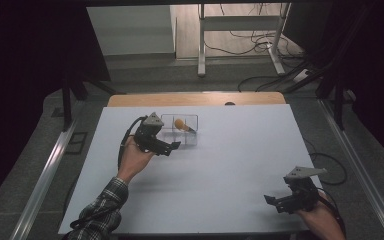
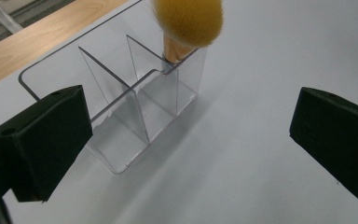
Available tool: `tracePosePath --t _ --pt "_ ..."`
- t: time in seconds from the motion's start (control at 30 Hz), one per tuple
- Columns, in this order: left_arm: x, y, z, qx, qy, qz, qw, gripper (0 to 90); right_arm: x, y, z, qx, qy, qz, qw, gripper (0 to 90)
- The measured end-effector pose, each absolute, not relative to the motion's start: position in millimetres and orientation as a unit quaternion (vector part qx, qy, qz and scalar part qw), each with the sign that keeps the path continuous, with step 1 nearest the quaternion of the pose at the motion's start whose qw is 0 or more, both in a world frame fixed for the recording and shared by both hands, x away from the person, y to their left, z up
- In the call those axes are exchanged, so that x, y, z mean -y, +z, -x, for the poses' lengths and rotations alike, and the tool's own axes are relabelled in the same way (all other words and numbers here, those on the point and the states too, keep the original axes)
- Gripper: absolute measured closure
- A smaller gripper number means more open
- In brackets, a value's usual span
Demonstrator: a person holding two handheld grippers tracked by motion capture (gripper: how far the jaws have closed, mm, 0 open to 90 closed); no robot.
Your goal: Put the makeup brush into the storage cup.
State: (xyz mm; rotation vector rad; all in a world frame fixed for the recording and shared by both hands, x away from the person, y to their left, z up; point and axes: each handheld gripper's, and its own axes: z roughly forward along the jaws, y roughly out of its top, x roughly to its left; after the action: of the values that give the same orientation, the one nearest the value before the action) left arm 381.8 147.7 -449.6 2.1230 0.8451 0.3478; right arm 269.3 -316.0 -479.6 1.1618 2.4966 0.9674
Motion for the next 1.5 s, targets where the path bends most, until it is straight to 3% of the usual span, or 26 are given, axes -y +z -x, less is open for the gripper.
tracePosePath --t 1.5 --pt "-176 -450 -348 -0.354 0.137 -0.831 0.406 0.0 316 -479 -270 -0.849 0.336 -0.394 0.109 0.0"
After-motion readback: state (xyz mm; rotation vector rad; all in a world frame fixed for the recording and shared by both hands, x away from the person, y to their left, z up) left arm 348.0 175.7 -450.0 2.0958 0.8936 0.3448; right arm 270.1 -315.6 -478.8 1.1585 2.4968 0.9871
